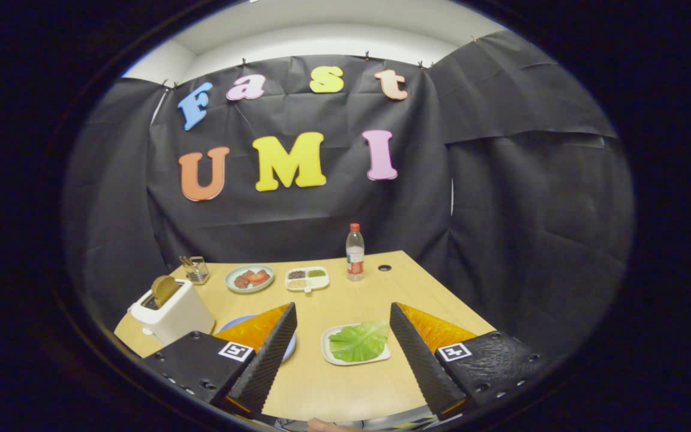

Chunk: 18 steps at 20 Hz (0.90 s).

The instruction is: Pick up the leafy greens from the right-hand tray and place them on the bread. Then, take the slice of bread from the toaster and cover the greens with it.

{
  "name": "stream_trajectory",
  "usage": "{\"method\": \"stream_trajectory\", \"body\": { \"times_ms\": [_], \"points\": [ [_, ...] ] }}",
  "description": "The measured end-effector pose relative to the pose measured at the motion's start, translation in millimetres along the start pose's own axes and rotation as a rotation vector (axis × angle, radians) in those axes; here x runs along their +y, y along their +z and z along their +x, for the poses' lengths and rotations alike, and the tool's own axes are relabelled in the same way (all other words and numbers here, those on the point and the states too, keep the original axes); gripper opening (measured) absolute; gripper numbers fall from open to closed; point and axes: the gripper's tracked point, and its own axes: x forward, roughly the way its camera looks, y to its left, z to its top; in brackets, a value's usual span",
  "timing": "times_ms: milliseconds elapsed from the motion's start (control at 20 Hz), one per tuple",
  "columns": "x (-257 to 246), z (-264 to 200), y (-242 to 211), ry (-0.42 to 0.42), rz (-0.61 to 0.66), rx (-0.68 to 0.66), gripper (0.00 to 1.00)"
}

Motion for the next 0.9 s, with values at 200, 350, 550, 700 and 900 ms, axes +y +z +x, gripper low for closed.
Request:
{"method": "stream_trajectory", "body": {
  "times_ms": [200,350,550,700,900],
  "points": [
    [-21.9,40.0,-20.6,-0.036,-0.005,0.066,0.95],
    [-35.9,72.4,-37.7,-0.034,0.014,0.131,0.96],
    [-43.6,112.4,-53.8,0.001,0.023,0.185,0.96],
    [-44.8,138.5,-71.4,0.000,0.022,0.237,0.96],
    [-36.7,175.4,-107.9,0.018,0.023,0.338,0.96]
  ]
}}
